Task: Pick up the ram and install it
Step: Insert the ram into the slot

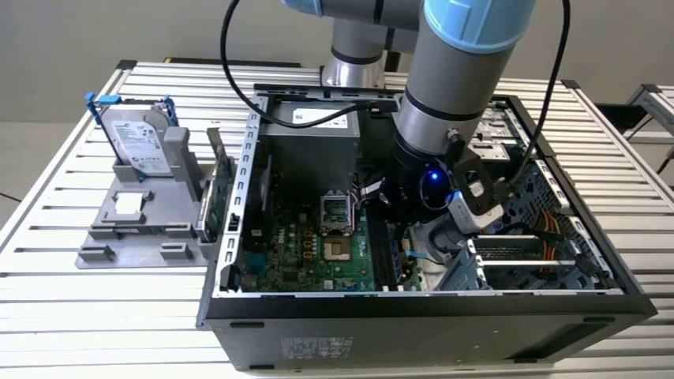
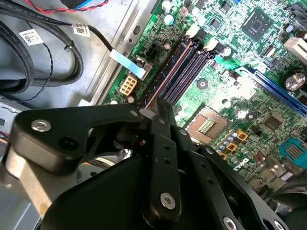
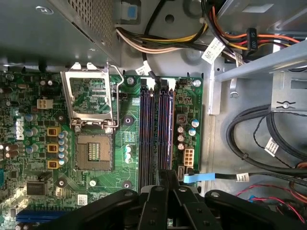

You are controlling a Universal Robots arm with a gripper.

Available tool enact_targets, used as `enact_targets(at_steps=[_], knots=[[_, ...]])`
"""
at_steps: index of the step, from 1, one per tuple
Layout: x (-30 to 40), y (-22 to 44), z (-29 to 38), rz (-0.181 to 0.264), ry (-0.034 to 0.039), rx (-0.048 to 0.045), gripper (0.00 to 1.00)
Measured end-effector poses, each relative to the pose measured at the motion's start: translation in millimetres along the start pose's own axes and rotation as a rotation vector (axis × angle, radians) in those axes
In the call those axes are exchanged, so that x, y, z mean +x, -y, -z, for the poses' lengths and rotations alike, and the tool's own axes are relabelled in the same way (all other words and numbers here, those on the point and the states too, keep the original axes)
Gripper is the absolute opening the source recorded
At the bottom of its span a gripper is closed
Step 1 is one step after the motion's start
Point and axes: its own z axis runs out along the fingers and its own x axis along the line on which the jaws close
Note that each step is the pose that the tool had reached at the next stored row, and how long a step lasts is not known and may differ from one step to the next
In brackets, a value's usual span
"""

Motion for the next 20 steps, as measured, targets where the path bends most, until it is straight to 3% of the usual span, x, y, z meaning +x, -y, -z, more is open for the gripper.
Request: enact_targets(at_steps=[14,20], knots=[[0.0,0.0,0.0,0.001,0.0001,-0.0055,0.0],[-0.1,0.0,0.0,0.049,0.0012,-0.0055,0.0]])
